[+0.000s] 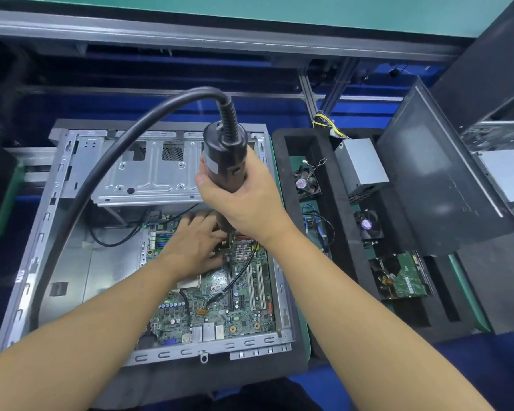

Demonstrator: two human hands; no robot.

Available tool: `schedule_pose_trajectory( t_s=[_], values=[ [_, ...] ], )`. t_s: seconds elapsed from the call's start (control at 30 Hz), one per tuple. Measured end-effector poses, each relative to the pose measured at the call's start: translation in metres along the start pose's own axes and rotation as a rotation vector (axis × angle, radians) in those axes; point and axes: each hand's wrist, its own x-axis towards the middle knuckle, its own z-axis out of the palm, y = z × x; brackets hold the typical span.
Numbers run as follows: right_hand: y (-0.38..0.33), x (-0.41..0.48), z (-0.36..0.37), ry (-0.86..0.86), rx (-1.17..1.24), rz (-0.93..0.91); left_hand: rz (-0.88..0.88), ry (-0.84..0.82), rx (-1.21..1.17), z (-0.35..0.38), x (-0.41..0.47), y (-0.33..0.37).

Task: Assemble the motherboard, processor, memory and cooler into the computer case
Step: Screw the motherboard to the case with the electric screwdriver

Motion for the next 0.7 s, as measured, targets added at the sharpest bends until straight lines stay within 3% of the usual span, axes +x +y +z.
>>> schedule_pose_trajectory(
  t_s=[0.17,0.7],
  values=[
    [0.001,-0.001,0.000,0.004,0.021,0.022,-0.092,0.018,-0.098,0.004,-0.006,-0.013],
    [-0.002,-0.007,-0.006,0.032,-0.036,0.081,-0.102,0.071,-0.109,0.018,-0.009,-0.016]
  ],
)
